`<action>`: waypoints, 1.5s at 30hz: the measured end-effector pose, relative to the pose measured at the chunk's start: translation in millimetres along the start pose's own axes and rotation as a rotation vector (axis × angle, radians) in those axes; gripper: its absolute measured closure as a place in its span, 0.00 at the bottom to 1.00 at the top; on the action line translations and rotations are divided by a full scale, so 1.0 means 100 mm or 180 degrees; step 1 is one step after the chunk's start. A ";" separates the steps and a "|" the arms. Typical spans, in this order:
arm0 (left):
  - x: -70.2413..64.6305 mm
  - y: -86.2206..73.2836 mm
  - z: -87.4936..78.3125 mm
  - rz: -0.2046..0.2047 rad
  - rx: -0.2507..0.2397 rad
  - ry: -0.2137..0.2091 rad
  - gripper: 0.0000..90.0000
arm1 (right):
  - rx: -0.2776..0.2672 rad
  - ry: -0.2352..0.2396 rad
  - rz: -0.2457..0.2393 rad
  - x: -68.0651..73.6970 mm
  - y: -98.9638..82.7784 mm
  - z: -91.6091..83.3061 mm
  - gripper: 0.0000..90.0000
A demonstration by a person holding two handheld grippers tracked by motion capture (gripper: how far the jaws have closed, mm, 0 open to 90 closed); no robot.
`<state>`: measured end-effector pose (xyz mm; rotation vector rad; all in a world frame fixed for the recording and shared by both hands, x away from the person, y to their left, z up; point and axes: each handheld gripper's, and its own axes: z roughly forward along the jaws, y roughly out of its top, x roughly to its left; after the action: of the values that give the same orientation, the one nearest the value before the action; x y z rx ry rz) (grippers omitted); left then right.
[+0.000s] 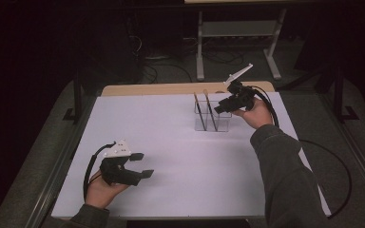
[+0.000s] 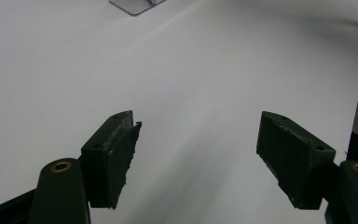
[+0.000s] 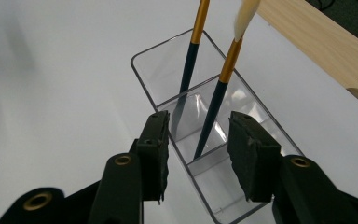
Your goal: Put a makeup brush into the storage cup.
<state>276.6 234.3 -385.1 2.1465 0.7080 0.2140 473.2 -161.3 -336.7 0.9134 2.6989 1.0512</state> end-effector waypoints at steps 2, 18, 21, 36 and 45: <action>0.00 0.00 0.00 -0.0027 0.0002 0.0000 0.30 | -0.0020 0.0024 0.0027 0.01 -0.01 -0.01 0.61; 0.01 -0.01 -0.02 -0.0049 -0.0036 0.0023 0.29 | -0.0153 -0.0017 0.0029 0.10 -0.13 -0.13 0.50; 0.01 -0.02 -0.02 -0.0049 -0.0030 0.0028 0.28 | -0.0178 -0.0023 0.0028 0.10 -0.16 -0.15 0.48; 0.04 -0.03 -0.04 -0.0052 -0.0059 0.0070 0.26 | -0.0262 -0.0033 0.0039 0.16 -0.32 -0.18 0.40; 0.05 -0.02 -0.04 -0.0045 -0.0073 0.0098 0.25 | -0.0319 -0.0016 0.0063 0.23 -0.37 -0.19 0.36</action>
<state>277.9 240.7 -384.7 2.1198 0.7348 0.2469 430.6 -180.7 -344.0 0.9258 2.6116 1.1746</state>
